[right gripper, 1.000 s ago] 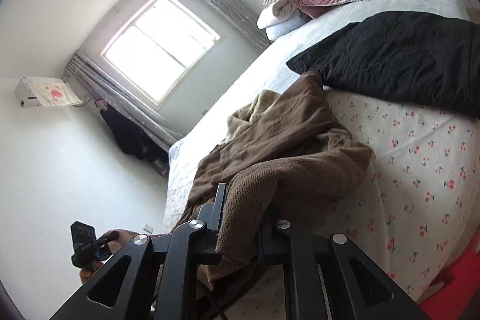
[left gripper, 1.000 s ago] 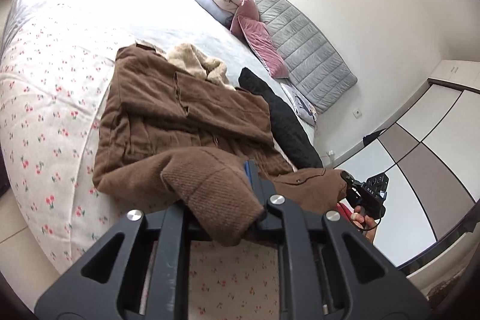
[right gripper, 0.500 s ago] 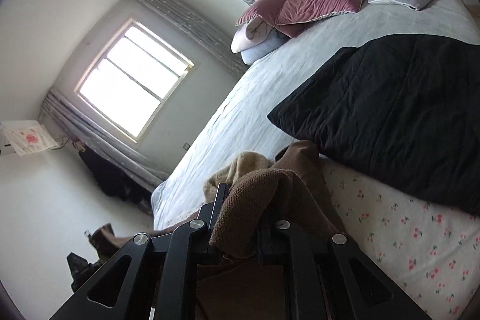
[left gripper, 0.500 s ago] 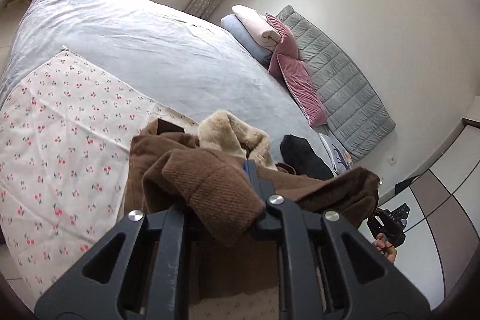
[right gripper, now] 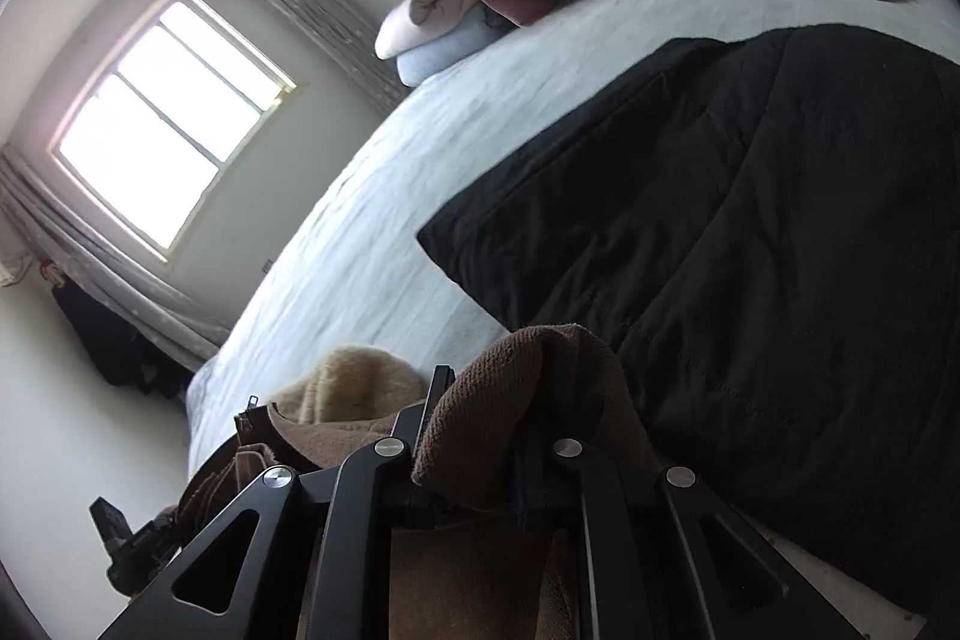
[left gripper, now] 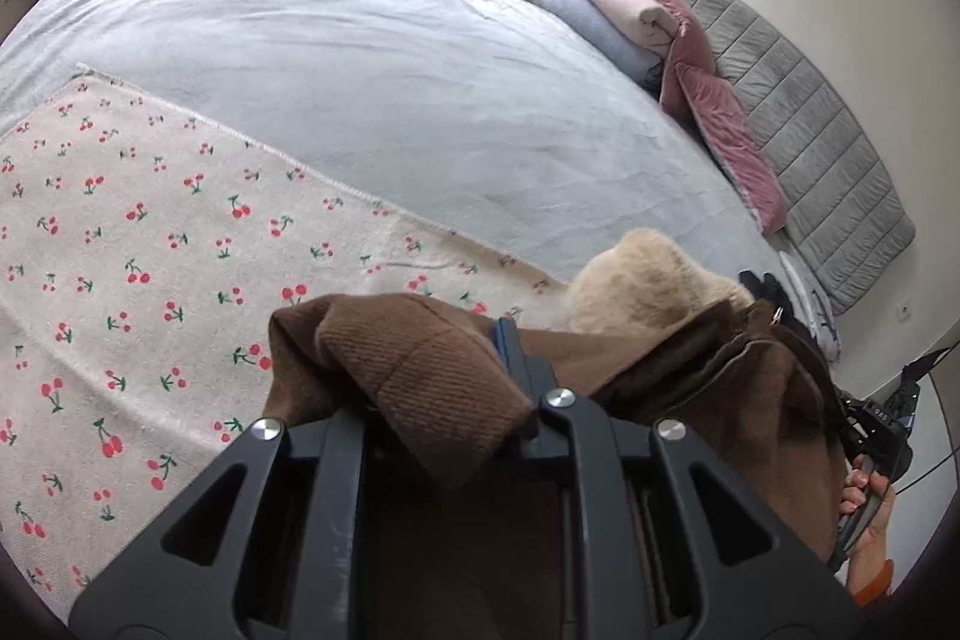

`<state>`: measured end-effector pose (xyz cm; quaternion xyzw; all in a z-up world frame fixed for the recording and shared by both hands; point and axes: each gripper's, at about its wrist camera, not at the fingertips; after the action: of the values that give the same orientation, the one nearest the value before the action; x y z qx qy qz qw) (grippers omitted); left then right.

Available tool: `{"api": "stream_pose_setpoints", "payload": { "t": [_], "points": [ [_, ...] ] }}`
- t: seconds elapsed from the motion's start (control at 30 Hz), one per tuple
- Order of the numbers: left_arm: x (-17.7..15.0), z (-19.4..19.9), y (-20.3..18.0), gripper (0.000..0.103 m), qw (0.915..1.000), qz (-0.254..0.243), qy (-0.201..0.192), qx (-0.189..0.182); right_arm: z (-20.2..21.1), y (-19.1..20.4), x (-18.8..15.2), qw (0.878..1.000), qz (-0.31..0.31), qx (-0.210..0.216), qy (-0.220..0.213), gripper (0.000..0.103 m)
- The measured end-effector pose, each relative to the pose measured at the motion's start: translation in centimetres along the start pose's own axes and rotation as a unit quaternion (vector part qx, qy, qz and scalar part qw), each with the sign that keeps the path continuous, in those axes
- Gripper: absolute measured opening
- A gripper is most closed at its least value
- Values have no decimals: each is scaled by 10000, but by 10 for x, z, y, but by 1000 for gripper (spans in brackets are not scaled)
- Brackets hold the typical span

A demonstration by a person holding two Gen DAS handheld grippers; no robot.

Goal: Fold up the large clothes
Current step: 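Carry the gripped hem with both grippers over the jacket toward the fur collar, then open both grippers and release the hem onto the folded jacket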

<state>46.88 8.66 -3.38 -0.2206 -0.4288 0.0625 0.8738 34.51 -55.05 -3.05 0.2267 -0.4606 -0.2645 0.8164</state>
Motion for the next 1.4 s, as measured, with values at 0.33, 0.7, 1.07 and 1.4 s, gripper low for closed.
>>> {"api": "stream_pose_setpoints", "payload": {
  "t": [0.33, 0.7, 1.07, 1.4],
  "points": [
    [20, 72, 8, 83, 9974, -472, -460, -295, 77, -11, 42, 9970, -83, 298, -707, 74],
    [4, 3, 21, 75, 9918, -1071, 531, 450, -16, 56, -10, 9505, 2895, -1001, 516, 70],
    [26, 80, -56, 9, 9554, -1888, -2101, 862, 47, 107, -4, 9134, 3163, -1225, -2251, 9],
    [13, -52, -19, 13, 9576, -2056, -474, 1959, -85, 47, -14, 8955, 3259, -2811, -1132, 9]
  ]
}}
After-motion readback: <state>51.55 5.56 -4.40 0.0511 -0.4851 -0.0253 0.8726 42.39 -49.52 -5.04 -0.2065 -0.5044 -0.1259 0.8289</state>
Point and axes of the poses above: each gripper's, at about its wrist camera, not at the fingertips, and z roughly against the way its jaws point, y to its left, x to its top, and after that the axes turned 14 degrees about -y, right-handed
